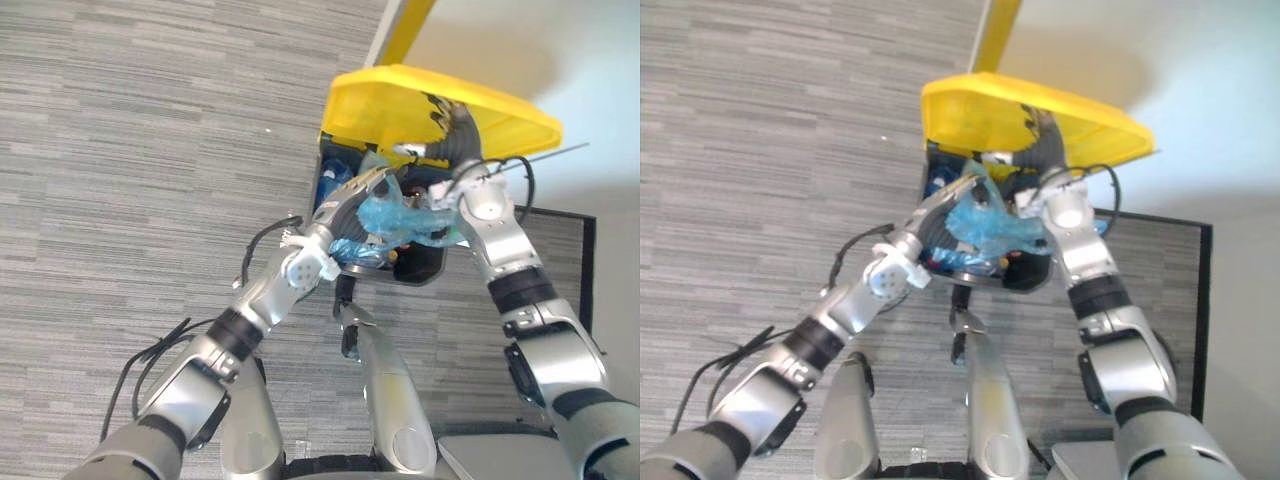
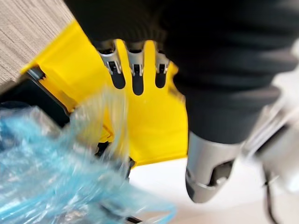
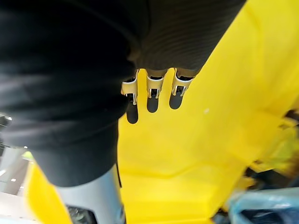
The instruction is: Gather rubbish on tea table into small bin, then transfer packed bag to large trash can.
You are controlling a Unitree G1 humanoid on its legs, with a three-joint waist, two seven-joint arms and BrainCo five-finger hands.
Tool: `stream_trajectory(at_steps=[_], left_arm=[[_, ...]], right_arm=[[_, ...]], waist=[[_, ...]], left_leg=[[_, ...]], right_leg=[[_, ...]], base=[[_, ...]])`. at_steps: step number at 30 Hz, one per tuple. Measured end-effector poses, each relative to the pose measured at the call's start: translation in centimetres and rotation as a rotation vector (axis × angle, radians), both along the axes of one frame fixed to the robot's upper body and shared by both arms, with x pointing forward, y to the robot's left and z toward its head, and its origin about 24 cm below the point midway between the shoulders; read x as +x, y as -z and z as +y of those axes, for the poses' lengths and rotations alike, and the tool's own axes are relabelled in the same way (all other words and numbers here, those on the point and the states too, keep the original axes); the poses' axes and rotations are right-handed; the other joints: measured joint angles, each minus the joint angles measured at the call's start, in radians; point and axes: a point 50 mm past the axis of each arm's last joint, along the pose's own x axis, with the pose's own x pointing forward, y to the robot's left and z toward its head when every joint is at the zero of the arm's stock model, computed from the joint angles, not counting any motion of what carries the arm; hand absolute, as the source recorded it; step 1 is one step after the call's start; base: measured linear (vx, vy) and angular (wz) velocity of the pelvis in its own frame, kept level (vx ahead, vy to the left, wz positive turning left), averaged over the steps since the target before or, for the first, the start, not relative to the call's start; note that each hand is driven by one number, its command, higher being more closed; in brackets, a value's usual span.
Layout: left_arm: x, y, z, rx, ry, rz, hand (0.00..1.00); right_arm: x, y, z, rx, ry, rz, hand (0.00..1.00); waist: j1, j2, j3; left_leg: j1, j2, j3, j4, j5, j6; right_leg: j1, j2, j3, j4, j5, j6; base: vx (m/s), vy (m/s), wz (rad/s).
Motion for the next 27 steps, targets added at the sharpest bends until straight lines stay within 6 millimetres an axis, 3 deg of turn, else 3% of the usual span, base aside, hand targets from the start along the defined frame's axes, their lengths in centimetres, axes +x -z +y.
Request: stream_trajectory(at_steps=[6, 8, 9, 11, 14, 17, 18, 20, 21, 23, 25, 27], left_arm=[[-4.2, 6.0, 6.5, -0.328, -0.132, 0.310, 0.00], [-6.2, 9.4, 9.2, -0.451, -0.252, 0.457, 0.00], [-6.5, 10.4, 10.0, -0.485, -0.301, 0.490, 0.00], [-8.3, 14.7, 13.1, -0.598, -0.523, 0.637, 0.00], [-11.4, 19.7, 15.8, -0.611, -0.780, 0.831, 0.00], [-15.2, 23.5, 16.2, -0.507, -0.923, 1.010, 0.00], [-15.2, 23.5, 16.2, -0.507, -0.923, 1.010, 0.00], [-18.1, 25.8, 16.2, -0.460, -0.989, 1.155, 0.00], [-18.5, 26.0, 16.2, -0.457, -0.998, 1.167, 0.00], [-19.1, 26.3, 16.7, -0.449, -1.043, 1.175, 0.00], [-19.6, 26.6, 17.4, -0.431, -1.093, 1.190, 0.00], [-20.2, 26.8, 17.7, -0.399, -1.118, 1.209, 0.00]], right_arm=[[-2.9, 8.0, -3.7, 0.015, 0.102, 0.217, 0.00], [-5.0, 11.5, -4.8, 0.060, 0.148, 0.307, 0.00], [-5.5, 12.4, -5.0, 0.069, 0.162, 0.328, 0.00], [-7.1, 15.1, -4.9, 0.110, 0.187, 0.402, 0.00], [-7.6, 16.3, -4.0, 0.129, 0.186, 0.435, 0.00], [-8.0, 17.3, -3.1, 0.148, 0.186, 0.459, 0.00], [-8.0, 17.3, -3.1, 0.148, 0.186, 0.459, 0.00], [-8.4, 18.3, -2.0, 0.155, 0.172, 0.491, 0.00], [-8.8, 18.8, -2.0, 0.149, 0.174, 0.507, 0.00], [-9.7, 20.1, -1.2, 0.164, 0.168, 0.552, 0.00], [-11.9, 22.6, 0.1, 0.146, 0.152, 0.650, 0.00], [-16.8, 26.5, 0.4, 0.156, 0.192, 0.815, 0.00]], waist=[[0.024, 0.032, -0.036], [0.035, 0.039, -0.082], [0.038, 0.040, -0.084], [0.050, 0.041, -0.103], [0.057, 0.038, -0.116], [0.069, 0.030, -0.116], [0.069, 0.030, -0.116], [0.070, -0.001, -0.121], [0.069, -0.009, -0.120], [0.069, -0.030, -0.124], [0.041, -0.055, -0.141], [0.004, -0.073, -0.183]], left_leg=[[0.076, -0.004, -0.015, -0.007, -0.008, 0.015], [0.099, -0.019, -0.014, -0.028, -0.003, 0.029], [0.114, -0.023, -0.014, -0.036, 0.000, 0.034], [0.163, -0.029, -0.014, -0.060, 0.003, 0.039], [0.212, -0.030, -0.009, -0.069, 0.004, 0.040], [0.262, -0.038, 0.004, -0.047, 0.003, 0.041], [0.262, -0.038, 0.004, -0.047, 0.003, 0.041], [0.285, -0.070, 0.053, -0.007, -0.017, 0.074], [0.288, -0.076, 0.065, 0.002, -0.021, 0.081], [0.306, -0.071, 0.122, -0.026, -0.002, 0.103], [0.319, -0.069, 0.185, -0.105, 0.060, 0.110], [0.343, -0.071, 0.192, -0.257, 0.168, 0.090]], right_leg=[[0.087, -0.006, -0.016, 0.001, -0.017, 0.006], [0.103, -0.021, -0.015, 0.001, -0.019, 0.009], [0.116, -0.025, -0.016, -0.001, -0.021, 0.011], [0.159, -0.031, -0.016, -0.005, -0.029, 0.023], [0.198, -0.032, -0.015, -0.005, -0.037, 0.033], [0.238, -0.032, 0.004, 0.005, -0.037, 0.038], [0.238, -0.032, 0.004, 0.005, -0.037, 0.038], [0.253, -0.042, 0.054, -0.031, -0.008, 0.060], [0.257, -0.044, 0.064, -0.046, -0.005, 0.064], [0.257, -0.060, 0.059, -0.060, -0.055, 0.117], [0.170, -0.068, 0.054, 0.228, -0.110, 0.042], [0.191, -0.067, 0.023, 0.513, -0.228, 0.002]], base=[[-0.02, 0.001, 0.13], [-0.02, 0.022, 0.11], [-0.02, 0.011, 0.14], [-0.03, -0.003, 0.10], [-0.04, -0.006, -0.01], [-0.08, 0.024, -0.09], [-0.11, 0.063, -0.27], [-0.20, 0.132, -0.51], [-0.23, 0.159, -0.67], [-0.26, 0.126, -0.78], [-0.27, 0.055, -0.63], [-0.09, -0.052, -0.06]])
